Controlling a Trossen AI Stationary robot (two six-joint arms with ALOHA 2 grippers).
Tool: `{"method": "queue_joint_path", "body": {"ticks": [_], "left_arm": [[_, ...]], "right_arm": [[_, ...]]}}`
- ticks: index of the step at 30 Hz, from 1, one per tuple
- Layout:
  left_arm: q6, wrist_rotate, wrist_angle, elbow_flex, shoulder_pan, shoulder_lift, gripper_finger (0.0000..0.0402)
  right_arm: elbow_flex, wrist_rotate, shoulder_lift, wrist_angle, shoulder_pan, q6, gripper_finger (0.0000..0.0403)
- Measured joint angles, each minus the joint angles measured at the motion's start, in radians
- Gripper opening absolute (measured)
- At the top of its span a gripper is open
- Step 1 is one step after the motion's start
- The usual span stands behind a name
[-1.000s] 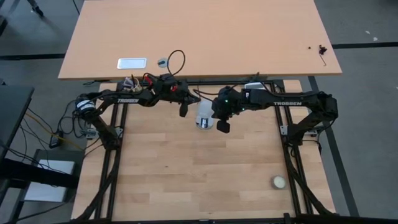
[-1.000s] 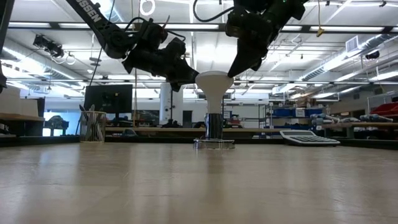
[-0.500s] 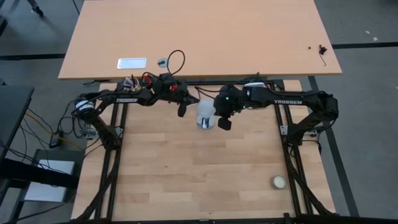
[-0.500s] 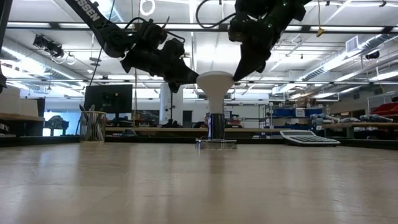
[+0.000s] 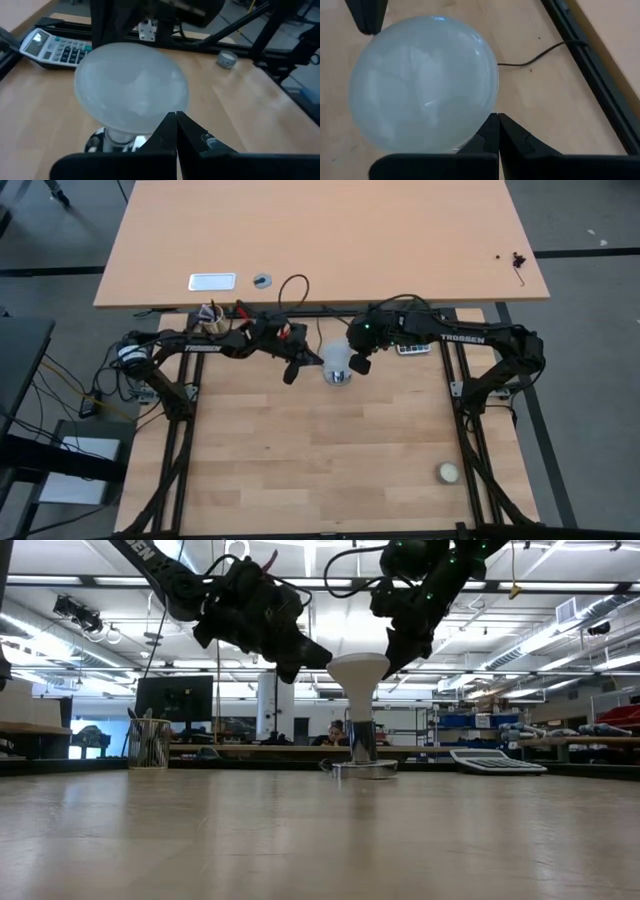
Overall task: Screw lightbulb
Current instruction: Remove the white lightbulb from the silver lamp
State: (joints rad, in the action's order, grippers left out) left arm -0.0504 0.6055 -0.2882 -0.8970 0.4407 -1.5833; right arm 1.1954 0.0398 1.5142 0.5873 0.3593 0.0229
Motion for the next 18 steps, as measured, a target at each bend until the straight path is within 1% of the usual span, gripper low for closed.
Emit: {"method": "queue_joint_path", "body": {"ticks": [6, 11, 13, 16, 18], "left_arm": [[-0.023, -0.031, 0.000, 0.001, -0.015, 0.033, 0.0000], [-0.023, -0.059, -0.036, 0.000, 0.005, 0.061, 0.0000], [-0.011, -0.085, -0.055, 0.000, 0.019, 0.062, 0.0000], [0.003, -0.128, -0.059, -0.007, 0.048, 0.053, 0.0000], [0.010, -0.140, -0.058, -0.014, 0.070, 0.041, 0.0000]], "right_arm": [[0.000, -0.002, -0.055, 0.010, 0.012, 0.005, 0.0009], [0.000, -0.012, -0.107, 0.020, 0.006, 0.006, 0.0009], [0.001, -0.063, -0.120, 0.028, -0.006, 0.009, 0.0009], [0.001, -0.170, -0.119, 0.034, -0.047, 0.020, 0.0009], [0.001, -0.200, -0.107, 0.035, -0.083, 0.028, 0.0009]]}}
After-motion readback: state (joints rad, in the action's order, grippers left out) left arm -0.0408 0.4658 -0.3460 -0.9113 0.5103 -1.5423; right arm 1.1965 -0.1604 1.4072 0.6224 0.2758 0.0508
